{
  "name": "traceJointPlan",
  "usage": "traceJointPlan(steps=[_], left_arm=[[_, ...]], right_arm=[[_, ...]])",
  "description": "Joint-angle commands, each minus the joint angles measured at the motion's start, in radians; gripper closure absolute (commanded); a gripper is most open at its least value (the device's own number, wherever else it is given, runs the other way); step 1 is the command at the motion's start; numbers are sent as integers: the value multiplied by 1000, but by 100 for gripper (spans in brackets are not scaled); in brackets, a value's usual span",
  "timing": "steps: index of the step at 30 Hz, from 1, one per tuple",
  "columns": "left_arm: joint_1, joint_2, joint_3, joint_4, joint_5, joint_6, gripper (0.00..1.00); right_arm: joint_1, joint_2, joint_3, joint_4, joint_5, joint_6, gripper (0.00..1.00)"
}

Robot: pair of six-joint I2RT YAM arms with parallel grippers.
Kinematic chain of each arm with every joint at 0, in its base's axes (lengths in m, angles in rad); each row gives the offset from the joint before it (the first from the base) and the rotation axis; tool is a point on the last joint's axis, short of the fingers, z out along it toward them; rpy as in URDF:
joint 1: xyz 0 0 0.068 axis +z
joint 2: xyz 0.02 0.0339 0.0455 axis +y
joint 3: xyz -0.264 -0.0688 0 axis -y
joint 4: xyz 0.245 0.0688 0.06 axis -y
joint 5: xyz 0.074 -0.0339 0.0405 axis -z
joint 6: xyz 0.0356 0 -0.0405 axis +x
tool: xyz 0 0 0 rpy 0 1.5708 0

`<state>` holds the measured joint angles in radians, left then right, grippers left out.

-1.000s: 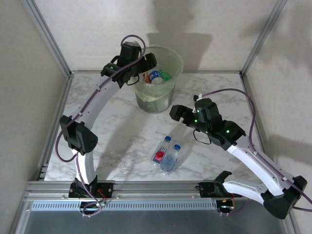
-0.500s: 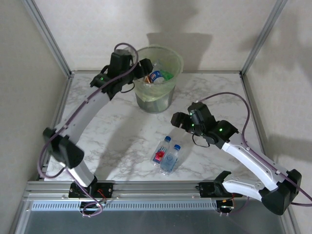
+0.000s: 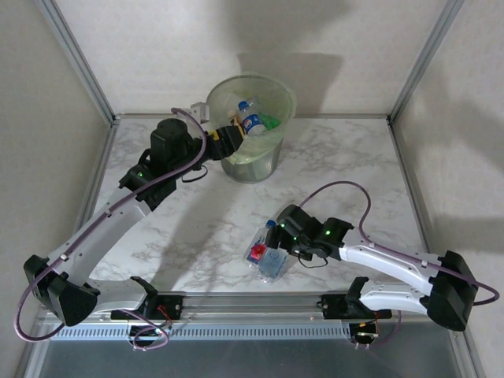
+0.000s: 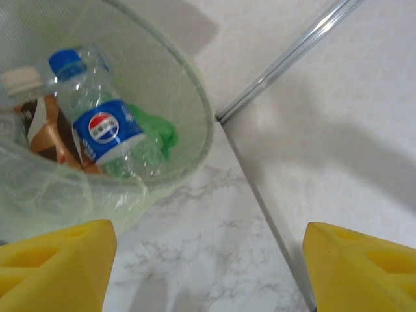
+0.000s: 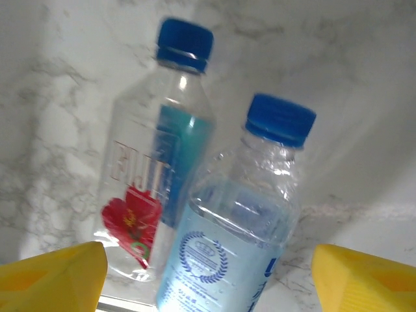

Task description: Put the plastic bottles in the bin

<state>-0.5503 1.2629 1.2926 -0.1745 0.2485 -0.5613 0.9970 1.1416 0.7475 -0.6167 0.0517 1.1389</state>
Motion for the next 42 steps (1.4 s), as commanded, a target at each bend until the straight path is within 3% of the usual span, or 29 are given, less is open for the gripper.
traceJointPlan(steps=[1,24,35,42], left_arm=[[-14,-32,-56,43,24,11,25],[-92,-8,-180,77,1,-17,26],[-102,-3,-187,72,-11,-24,26],[-102,-3,-188,62,-28,-25,26]], right_arm=[[23,29,-12,10,-12,76,18],[54,202,-45,27,-59,90,20],[54,237,-10,-13,-2,78,36],[49,199,73,-130,96,61,38]])
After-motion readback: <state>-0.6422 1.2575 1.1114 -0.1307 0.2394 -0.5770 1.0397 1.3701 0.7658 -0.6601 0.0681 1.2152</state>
